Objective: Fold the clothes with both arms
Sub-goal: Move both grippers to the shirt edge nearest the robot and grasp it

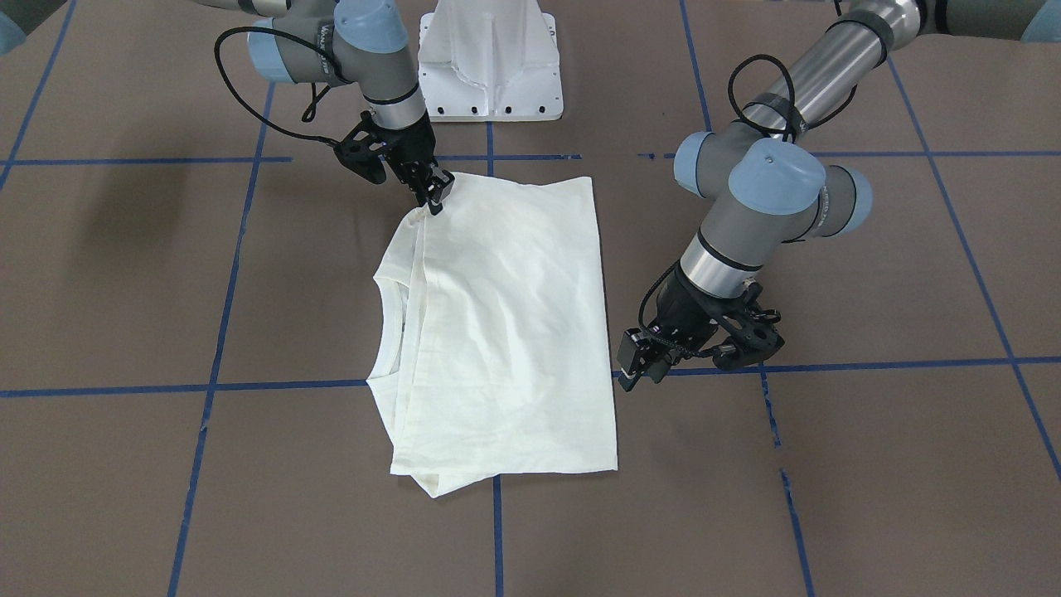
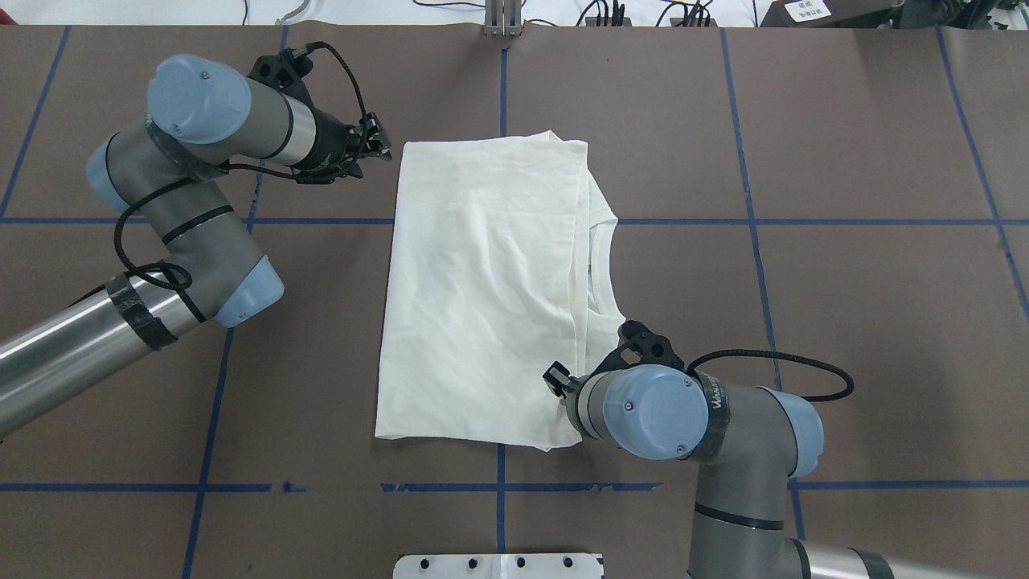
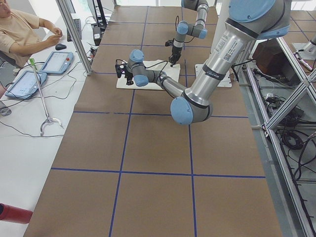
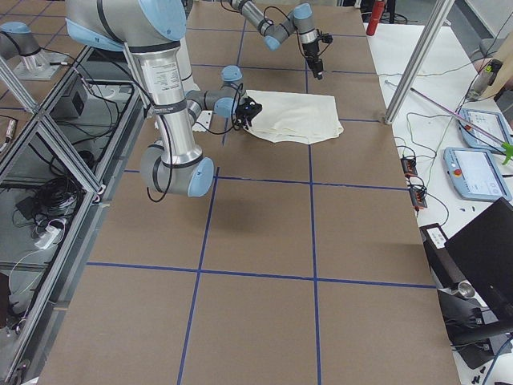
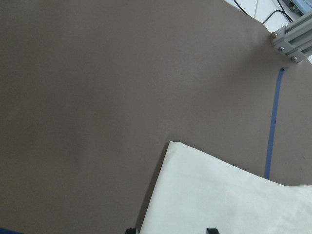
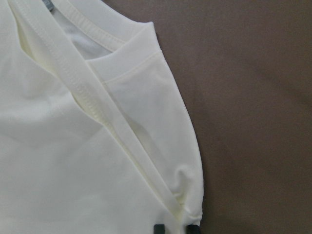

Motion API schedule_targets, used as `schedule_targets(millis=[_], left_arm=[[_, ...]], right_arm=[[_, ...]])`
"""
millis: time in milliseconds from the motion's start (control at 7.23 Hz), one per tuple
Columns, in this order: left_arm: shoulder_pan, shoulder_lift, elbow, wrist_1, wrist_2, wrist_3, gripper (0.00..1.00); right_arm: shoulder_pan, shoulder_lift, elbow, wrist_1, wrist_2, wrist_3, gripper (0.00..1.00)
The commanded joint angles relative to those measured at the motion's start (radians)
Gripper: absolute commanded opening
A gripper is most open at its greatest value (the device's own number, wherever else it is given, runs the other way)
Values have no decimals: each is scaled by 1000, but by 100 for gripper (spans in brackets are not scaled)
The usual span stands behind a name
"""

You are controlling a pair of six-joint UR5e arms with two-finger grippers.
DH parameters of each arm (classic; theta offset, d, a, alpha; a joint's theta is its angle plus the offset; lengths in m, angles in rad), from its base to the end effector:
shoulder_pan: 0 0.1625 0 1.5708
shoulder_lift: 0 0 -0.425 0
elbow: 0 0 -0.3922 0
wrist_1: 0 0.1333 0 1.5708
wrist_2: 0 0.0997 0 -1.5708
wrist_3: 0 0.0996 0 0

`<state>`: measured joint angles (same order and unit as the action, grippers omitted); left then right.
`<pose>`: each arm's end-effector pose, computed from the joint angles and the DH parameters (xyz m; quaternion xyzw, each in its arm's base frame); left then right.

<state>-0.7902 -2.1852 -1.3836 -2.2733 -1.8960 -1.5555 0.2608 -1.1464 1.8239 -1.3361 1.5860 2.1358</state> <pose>0.4415 -0.5900 0.2974 0.0812 0.5396 -0.2347 0.8045 -0.5654 -0.2873 0.2860 -0.0735 -0.4343 0.3572 0.8237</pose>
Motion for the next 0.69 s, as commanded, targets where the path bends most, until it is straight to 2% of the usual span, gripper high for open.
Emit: schedule_targets(millis=[0, 138, 277, 553], left_arm=[[0, -1, 0, 0, 0, 0, 57], [5, 1, -17, 0, -2, -29, 57], [28, 21, -72, 0, -2, -108, 57], [179, 146, -283, 2, 30, -268, 58]], right_arm=[[-5, -7, 14, 0, -23, -1, 0], [-15, -18, 31, 0, -24, -1, 0], [-29, -57, 90, -2, -23, -2, 0], [-38, -122, 155, -2, -23, -7, 0]])
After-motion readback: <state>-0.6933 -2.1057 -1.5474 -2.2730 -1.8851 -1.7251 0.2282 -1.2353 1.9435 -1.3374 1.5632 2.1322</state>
